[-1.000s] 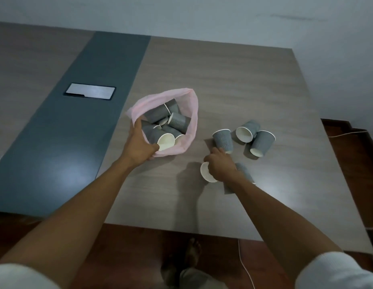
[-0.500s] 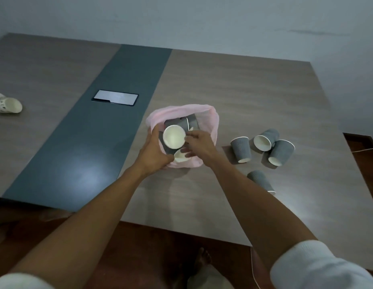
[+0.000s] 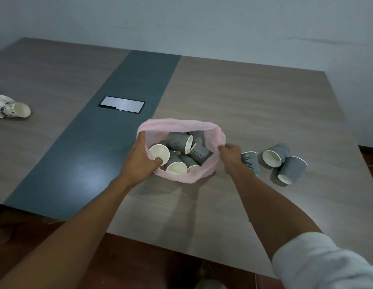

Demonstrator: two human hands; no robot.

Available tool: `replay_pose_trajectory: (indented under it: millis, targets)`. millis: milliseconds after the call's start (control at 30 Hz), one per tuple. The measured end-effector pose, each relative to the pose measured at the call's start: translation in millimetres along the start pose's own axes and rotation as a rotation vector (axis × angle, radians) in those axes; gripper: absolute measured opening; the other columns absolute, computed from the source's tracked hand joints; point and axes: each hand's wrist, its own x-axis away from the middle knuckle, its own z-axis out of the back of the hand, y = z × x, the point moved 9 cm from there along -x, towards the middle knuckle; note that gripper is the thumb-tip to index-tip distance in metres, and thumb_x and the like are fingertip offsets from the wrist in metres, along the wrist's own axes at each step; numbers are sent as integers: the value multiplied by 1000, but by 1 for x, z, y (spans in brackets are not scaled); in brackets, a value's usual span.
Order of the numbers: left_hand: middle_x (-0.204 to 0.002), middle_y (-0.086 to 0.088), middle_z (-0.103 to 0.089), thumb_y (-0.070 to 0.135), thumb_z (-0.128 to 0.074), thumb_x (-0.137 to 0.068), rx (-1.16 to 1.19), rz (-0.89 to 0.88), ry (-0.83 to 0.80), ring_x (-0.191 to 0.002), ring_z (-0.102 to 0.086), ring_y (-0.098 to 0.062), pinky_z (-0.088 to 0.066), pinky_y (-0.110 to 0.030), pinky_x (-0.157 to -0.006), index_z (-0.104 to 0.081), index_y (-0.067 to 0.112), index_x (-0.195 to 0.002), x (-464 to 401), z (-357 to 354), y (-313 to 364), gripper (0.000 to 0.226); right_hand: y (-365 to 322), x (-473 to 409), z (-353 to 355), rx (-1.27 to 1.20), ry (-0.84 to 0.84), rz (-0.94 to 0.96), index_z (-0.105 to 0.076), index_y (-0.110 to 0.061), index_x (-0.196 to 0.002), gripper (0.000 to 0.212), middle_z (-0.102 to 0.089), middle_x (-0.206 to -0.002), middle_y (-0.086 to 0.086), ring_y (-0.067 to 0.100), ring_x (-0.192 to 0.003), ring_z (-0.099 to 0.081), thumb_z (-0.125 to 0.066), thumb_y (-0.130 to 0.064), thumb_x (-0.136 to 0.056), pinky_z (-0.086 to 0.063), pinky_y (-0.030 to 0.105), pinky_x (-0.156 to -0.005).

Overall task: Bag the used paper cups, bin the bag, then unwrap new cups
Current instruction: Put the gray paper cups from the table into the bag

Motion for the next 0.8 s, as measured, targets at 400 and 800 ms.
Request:
replay_pose_trajectory:
  millis: [400,800]
  targets:
    - [-130,0,-56,0,-67,-77,294,-5,95,-99,-68,-29,-64,-54,-54,-19,42,-159,-41,-18,73,103,-160,-20,47,-174,-115,335,-61,-14,-76,22,-56,-81,13,23,-75,-51,-55,-9,-97,-53,44,-69]
    - [-143,3,-52,10,-80,-70,197,-32,116,-119,-59,-29,-66,-42,-62,-21,40,-153,-71,-134,151,106,-148,-114,158,-173,-145,330,-66,-15,-78,23,-56,-82,12,24,-76,-49,-51,-2,-90,-47,44,-69]
